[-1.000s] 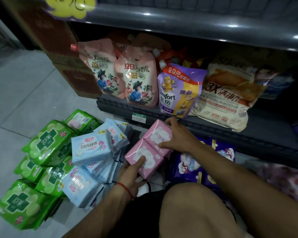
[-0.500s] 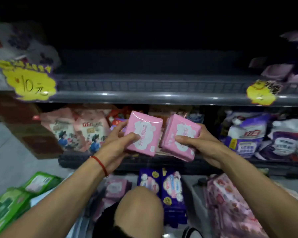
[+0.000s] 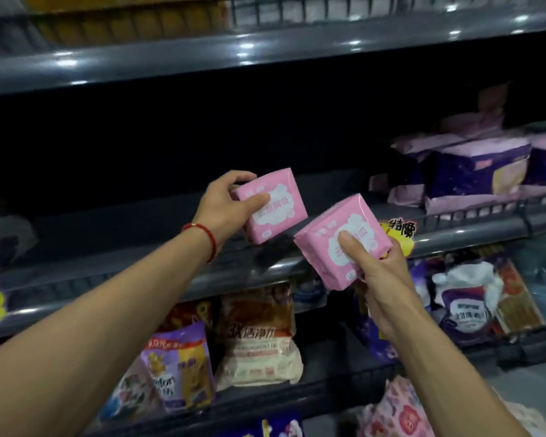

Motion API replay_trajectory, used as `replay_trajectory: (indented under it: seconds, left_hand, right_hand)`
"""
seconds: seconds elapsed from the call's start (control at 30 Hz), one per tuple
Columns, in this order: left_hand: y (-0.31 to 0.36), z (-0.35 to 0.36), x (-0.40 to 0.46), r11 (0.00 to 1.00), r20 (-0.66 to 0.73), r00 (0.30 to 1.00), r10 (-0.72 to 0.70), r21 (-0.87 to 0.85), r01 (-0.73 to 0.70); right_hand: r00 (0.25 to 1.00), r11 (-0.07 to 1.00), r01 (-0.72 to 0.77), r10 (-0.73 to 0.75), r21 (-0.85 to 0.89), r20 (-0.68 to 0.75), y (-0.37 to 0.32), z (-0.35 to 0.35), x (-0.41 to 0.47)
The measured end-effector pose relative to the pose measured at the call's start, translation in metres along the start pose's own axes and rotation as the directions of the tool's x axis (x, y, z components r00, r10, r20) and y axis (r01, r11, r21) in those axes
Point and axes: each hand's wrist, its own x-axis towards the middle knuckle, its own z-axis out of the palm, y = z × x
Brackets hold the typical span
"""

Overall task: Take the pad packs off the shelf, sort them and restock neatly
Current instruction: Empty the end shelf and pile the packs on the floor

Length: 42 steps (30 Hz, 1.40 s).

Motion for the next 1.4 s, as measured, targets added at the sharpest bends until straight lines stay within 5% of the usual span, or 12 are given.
replay_trajectory:
  seconds: [0.17,0.43,0.57,0.67,0.73,0.83,0.93,1.13,1.3,1.4]
  left_hand:
    - [-0.026,0.052,0.076,0.995,0.062,0.994,-0.095,0.003,0.095]
    - [-0.061,0.108,0.119,0.952,0.224,0.975,-0.004,0.299,-0.064]
    - [-0.056,0.121,0.128,0.952,0.265,0.963,-0.048,0.304,-0.036]
    - [-0.038,0.114,0.111,0.939,0.142,0.990,0.011,0.340,-0.059]
    - [-0.022,0.107,0.075,0.970,0.012,0.992,0.129,0.208,-0.128]
    - [0.005,0.100,0.006,0.983,0.266,0.964,0.001,-0.175,0.047]
    - [0.009,0.096,-0.020,0.956,0.342,0.932,-0.123,-0.210,0.204]
    - [0.000,0.056,0.014,0.898,0.236,0.955,-0.178,-0.358,0.256]
    - [-0.016,0.039,0.041,0.954,0.222,0.964,-0.149,-0.226,0.199]
    - [-0.028,0.046,0.055,0.952,0.249,0.956,-0.153,-0.221,0.210]
  right_hand:
    - [0.990,0.999,0.039,-0.037,0.012,-0.138,0.003,-0.009,0.021]
    - [0.974,0.998,0.059,-0.056,0.008,-0.220,0.012,-0.024,0.035]
    - [0.967,0.999,0.031,-0.026,0.013,-0.253,0.013,-0.027,0.042]
    - [0.962,0.999,0.031,-0.023,0.024,-0.273,0.011,-0.024,0.043]
    - [0.963,0.998,0.053,-0.042,0.034,-0.268,0.008,-0.014,0.039]
    - [0.969,0.994,0.077,-0.056,0.080,-0.240,0.008,0.008,0.034]
    - [0.988,0.997,0.036,-0.025,0.064,-0.155,0.013,0.020,0.027]
    - [1.000,0.976,0.015,-0.021,-0.216,-0.022,0.000,0.012,0.014]
    - [0.955,0.756,0.222,-0.297,-0.615,-0.021,-0.018,-0.001,0.038]
    - [0.942,0.587,0.256,-0.331,-0.768,0.060,-0.032,0.001,0.075]
